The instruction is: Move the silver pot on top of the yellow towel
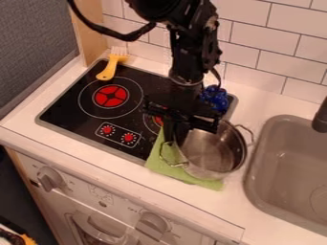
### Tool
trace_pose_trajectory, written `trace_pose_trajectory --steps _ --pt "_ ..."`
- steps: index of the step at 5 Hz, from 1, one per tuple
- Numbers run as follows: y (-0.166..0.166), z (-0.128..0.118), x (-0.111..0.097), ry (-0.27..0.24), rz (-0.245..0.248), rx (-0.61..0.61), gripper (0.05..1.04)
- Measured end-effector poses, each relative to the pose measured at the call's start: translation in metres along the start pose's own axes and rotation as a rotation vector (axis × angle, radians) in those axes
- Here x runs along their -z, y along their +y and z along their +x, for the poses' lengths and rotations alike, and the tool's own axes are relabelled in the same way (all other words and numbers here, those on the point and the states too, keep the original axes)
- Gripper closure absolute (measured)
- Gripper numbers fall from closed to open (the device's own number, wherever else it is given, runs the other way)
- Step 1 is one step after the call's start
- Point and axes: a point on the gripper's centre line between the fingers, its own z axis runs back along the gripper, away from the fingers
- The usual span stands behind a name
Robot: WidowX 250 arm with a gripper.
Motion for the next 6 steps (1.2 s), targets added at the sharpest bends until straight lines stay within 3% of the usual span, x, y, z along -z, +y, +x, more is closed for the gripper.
trace_pose_trajectory --steps 4,5,6 --pt "0.034 0.010 0.004 0.003 0.003 -0.080 0.978" --pt "0.038 0.009 0.013 0.035 -0.016 -0.091 0.797" --pt "0.034 0.008 0.018 0.045 -0.033 -0.094 0.514"
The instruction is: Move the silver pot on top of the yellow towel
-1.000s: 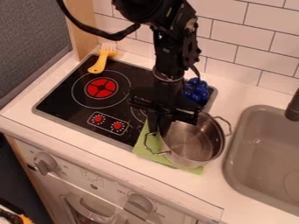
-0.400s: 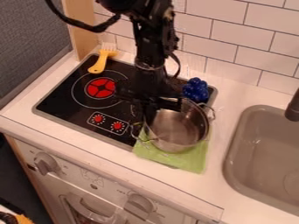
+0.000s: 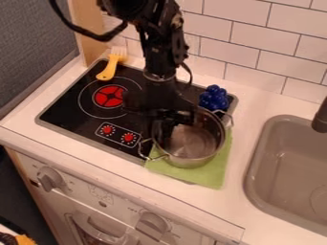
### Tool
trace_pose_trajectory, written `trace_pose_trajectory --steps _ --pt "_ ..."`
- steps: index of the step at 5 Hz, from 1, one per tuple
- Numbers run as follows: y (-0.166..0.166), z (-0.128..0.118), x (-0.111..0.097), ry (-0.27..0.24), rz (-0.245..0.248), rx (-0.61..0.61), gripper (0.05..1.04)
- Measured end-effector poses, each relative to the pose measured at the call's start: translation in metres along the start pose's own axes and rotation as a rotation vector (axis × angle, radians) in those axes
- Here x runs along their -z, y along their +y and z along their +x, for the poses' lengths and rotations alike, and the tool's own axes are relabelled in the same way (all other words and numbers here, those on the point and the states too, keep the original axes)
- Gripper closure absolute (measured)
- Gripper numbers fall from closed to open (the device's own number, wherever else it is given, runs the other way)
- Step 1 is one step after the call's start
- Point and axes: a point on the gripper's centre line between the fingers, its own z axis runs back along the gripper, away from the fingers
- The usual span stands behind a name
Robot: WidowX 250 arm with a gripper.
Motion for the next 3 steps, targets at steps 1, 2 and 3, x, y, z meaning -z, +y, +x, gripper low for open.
trace_pose_trajectory --steps 1,2,3 --pt "-0.004 0.002 -0.008 0.002 0.030 0.049 0.222" --pt "-0.002 0.005 -0.044 -0.085 0.050 0.090 0.073" --pt "-0.004 0.004 -0.055 -0.122 0.029 0.127 0.077"
